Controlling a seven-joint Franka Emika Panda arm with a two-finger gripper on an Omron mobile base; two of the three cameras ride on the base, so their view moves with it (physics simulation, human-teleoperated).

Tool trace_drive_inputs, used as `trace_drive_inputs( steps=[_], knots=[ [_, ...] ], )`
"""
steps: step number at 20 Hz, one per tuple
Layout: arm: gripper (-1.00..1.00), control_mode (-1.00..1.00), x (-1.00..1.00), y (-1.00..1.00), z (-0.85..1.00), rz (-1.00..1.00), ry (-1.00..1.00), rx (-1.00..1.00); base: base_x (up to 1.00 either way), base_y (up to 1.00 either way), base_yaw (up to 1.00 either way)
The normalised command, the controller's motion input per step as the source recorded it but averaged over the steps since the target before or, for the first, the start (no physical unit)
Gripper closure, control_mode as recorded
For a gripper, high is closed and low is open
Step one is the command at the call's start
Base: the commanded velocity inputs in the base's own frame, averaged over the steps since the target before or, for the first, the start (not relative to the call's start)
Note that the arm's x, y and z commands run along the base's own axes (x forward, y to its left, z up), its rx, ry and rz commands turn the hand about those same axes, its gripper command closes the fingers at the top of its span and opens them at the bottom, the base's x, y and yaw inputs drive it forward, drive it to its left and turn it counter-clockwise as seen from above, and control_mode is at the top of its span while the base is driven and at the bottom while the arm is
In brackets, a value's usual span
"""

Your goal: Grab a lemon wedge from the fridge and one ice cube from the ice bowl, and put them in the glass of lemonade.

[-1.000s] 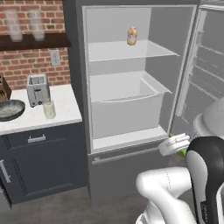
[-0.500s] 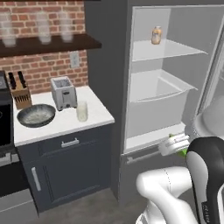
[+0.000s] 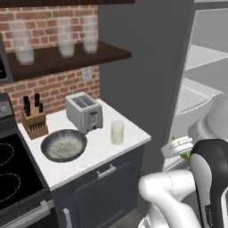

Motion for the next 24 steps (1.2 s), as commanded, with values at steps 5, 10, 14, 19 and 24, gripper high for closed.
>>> trace_drive_inputs(
  steps=[5,10,14,19,24],
  knots=[
    [1.00,1.00,0.00,0.00,0.00,0.00,0.00,0.00,0.52,1.00,-0.44],
    [1.00,1.00,0.00,0.00,0.00,0.00,0.00,0.00,0.25,0.99,-0.46],
    [1.00,1.00,0.00,0.00,0.00,0.00,0.00,0.00,0.05,0.80,-0.43],
    [1.00,1.00,0.00,0.00,0.00,0.00,0.00,0.00,0.05,0.45,-0.19],
    [1.00,-1.00,0.01,0.12,0.00,-0.01,0.00,0.00,0.00,0.00,0.00]
  ],
)
